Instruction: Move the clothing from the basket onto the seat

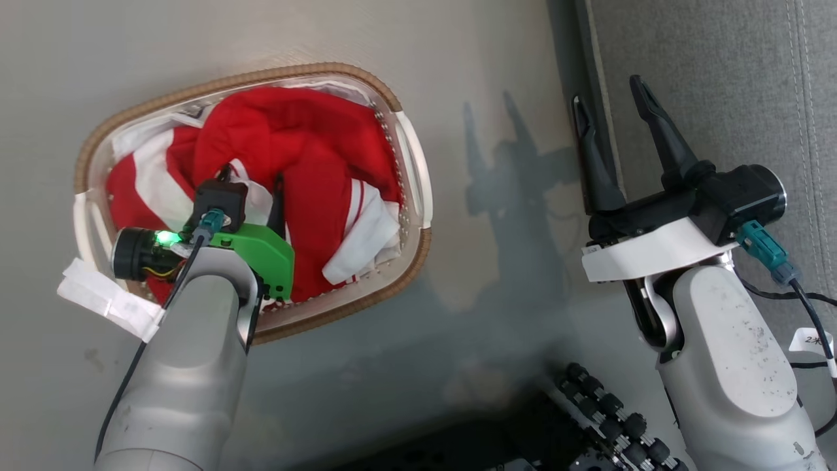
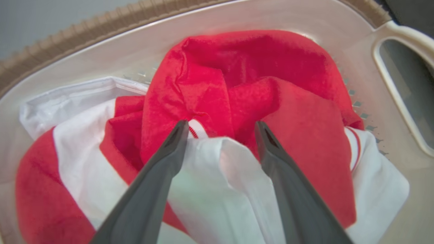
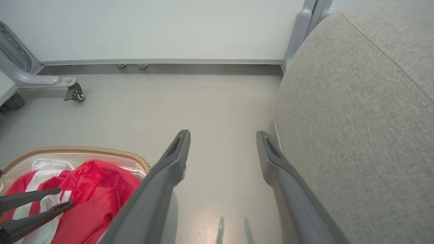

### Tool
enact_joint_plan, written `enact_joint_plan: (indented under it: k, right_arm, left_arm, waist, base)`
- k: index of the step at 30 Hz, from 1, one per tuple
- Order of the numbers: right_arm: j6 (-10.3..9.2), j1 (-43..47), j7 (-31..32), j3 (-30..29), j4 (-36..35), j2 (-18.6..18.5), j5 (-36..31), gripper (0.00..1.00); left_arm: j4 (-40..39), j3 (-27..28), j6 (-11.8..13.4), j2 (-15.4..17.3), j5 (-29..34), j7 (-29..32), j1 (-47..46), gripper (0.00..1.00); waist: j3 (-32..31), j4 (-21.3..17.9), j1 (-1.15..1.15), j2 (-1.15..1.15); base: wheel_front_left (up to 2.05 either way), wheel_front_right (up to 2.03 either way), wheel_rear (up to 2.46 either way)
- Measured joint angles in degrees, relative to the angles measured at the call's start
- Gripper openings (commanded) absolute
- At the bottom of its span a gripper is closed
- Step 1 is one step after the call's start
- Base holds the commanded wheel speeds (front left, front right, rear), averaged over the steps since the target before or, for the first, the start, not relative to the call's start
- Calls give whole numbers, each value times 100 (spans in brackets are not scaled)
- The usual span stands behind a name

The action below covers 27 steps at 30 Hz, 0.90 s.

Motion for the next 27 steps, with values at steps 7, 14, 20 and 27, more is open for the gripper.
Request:
enact_joint_plan:
  k: [7, 14, 20, 27]
  right_arm:
    - [0, -32, 0, 64, 25, 2, 88, 100]
    - [0, -49, -1, 158, 65, 8, 193, 100]
    - [0, -54, 0, 188, 102, 7, 263, 100]
    - [0, -54, 0, 319, 163, 9, 356, 100]
  left_arm:
    - [348, 136, 502, 100, 8, 0, -173, 100]
    - [626, 157, 545, 127, -7, -1, -252, 100]
    - [689, -21, 59, 66, -43, 0, -338, 100]
    - [791, -164, -298, -24, -189, -1, -337, 100]
  waist:
    - [242, -189, 0, 0]
    - [283, -238, 0, 0]
    - [275, -251, 0, 0]
    - [231, -266, 0, 0]
  base:
    - [0, 0, 0]
    - [0, 0, 0]
    - [0, 0, 0]
    - [0, 0, 0]
